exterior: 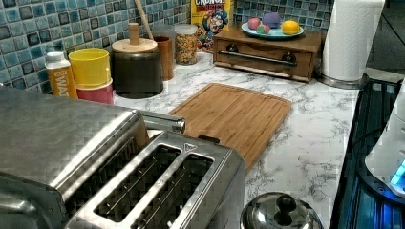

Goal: Close the oven.

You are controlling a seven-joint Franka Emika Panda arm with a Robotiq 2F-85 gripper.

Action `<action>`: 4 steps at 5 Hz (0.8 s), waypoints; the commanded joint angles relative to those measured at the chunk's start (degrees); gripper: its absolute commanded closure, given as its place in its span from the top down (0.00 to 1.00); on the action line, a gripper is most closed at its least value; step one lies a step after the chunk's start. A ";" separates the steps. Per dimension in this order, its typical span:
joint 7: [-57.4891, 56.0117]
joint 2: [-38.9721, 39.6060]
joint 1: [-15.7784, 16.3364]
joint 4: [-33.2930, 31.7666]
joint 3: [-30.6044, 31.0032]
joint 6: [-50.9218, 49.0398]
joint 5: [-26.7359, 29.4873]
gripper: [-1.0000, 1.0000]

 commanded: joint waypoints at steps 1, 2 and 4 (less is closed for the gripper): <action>-9.07 0.77 -1.55 -1.58 0.00 3.45 4.85 0.00; -27.75 4.56 -4.53 -0.28 -0.30 4.17 14.09 0.00; -59.60 10.46 -7.92 0.59 -0.72 3.74 28.64 0.00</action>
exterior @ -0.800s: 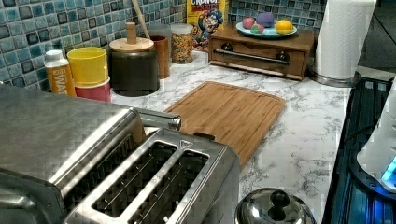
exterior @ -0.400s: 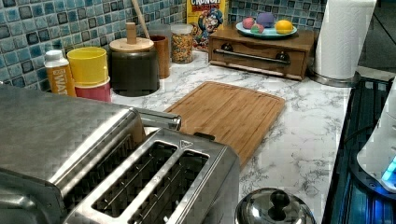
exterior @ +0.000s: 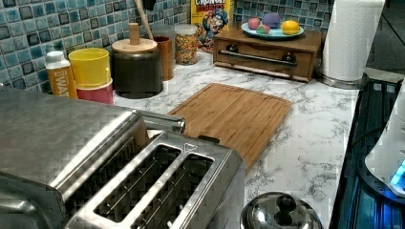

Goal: Close the oven.

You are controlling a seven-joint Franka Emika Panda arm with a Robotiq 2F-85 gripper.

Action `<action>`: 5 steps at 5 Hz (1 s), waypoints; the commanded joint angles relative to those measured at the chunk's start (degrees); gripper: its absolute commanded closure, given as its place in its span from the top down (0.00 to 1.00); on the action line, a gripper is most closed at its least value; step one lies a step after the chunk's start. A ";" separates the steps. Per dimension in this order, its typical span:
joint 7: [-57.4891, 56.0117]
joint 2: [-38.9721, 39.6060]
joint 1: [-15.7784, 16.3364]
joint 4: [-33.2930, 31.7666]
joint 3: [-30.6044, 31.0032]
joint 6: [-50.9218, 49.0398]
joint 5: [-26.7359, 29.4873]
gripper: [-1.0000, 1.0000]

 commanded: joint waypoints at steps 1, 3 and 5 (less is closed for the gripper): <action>-30.14 5.46 -5.07 -2.36 0.98 4.21 11.06 0.00; -40.46 11.07 -4.65 -1.12 3.32 7.04 18.74 0.00; -41.74 16.74 -3.45 0.97 4.88 9.10 19.10 0.00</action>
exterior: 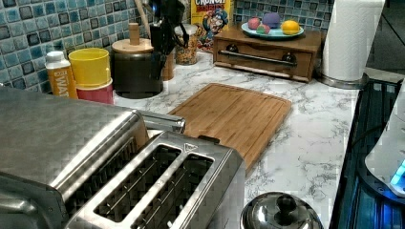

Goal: Close the oven.

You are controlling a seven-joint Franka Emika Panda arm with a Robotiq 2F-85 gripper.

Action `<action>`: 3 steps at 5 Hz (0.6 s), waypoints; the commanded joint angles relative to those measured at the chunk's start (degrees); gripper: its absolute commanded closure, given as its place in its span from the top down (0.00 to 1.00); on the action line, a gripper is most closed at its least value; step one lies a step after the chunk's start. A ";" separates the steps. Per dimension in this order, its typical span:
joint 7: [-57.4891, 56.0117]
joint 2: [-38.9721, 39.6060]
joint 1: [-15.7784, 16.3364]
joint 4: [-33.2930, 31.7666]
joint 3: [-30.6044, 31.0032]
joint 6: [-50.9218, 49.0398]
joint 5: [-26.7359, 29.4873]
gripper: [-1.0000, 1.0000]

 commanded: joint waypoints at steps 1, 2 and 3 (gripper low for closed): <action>-4.43 2.17 3.03 6.16 5.02 6.82 3.45 0.00; -6.91 2.28 1.33 6.68 6.63 8.76 6.04 0.00; -5.17 5.03 2.27 8.97 7.25 8.32 3.62 0.00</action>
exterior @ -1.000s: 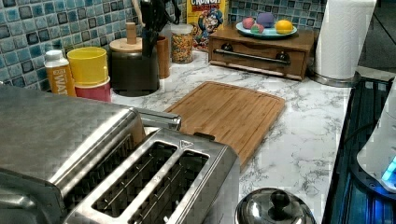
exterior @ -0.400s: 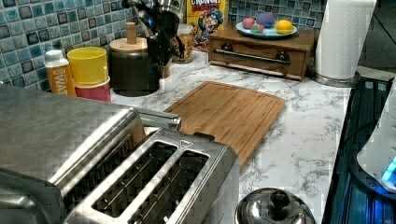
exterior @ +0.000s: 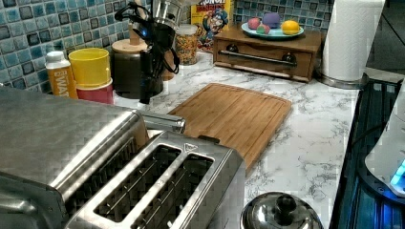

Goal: Close the oven.

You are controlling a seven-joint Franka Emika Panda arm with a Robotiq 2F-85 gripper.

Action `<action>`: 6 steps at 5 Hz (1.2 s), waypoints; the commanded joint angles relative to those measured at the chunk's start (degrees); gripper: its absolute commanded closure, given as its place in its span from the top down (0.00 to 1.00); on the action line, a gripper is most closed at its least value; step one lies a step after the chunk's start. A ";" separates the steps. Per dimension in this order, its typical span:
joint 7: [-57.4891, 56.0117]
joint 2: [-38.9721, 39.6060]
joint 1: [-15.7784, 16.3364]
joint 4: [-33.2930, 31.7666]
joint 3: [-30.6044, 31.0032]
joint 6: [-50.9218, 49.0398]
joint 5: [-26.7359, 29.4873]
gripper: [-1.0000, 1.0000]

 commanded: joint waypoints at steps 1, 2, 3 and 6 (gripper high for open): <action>-0.47 1.81 3.18 9.48 3.13 1.11 -3.01 0.00; 2.93 2.70 5.26 9.15 1.84 2.44 -6.15 0.00; 4.80 3.24 6.80 8.49 0.92 4.75 -7.98 0.00; 9.10 7.23 7.92 13.84 0.32 -5.31 -9.35 0.00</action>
